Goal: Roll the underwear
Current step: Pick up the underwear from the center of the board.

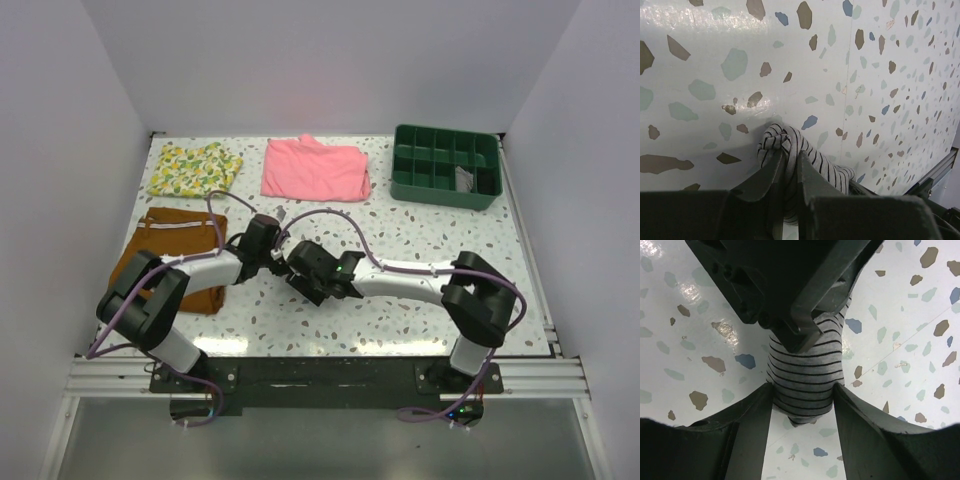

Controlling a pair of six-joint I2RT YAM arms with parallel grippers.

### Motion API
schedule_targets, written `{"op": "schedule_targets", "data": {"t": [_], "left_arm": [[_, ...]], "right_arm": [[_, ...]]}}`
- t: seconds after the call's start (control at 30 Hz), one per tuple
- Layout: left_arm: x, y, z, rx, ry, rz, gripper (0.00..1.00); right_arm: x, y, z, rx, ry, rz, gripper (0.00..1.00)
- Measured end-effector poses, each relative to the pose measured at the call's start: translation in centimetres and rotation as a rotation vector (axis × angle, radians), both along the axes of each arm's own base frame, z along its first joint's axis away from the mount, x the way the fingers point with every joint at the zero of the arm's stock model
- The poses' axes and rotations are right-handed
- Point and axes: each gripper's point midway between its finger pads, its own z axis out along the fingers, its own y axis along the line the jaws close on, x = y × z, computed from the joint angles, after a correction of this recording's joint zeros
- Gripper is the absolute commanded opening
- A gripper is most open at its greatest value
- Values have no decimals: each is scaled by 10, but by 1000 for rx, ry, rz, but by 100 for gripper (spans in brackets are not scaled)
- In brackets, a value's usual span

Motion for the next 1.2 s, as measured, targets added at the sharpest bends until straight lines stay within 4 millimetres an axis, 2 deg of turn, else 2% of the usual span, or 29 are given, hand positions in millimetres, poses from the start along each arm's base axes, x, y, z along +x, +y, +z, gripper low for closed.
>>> {"op": "schedule_targets", "data": {"t": [0.23,0.5,0.7,0.77,0.83,0.87,0.9,0.97,1.07,1.1,1.2], "left_arm": [[0,-1,-1,3,10,-3,0],[1,1,-3,4,14,5,0],[4,4,-3,9,14,16,0],[5,4,-2,10,13,17,1],[6,4,-2,12,11,18,8],[6,4,-1,13,9,18,13],[7,4,-1,13,7,18,22],[7,4,-1,16,6,19,33],[8,4,-1,20,4,19,50],[8,5,-1,20,4,20,62],[8,8,-2,25,11,26,75]], "right_arm": [[4,-2,-17,-51,-14,-15,57],[10,-1,-23,-56,-39,-43,59],[14,3,-28,-39,-52,-84,57],[13,4,-29,-26,-52,-90,51],[13,5,-32,-10,-48,-98,45],[12,6,-32,-4,-49,-101,38],[12,7,-33,5,-49,-105,34],[11,7,-36,16,-50,-114,24],[9,6,-40,38,-49,-131,18],[9,5,-41,46,-50,-137,16],[8,5,-41,79,-56,-153,12]]}}
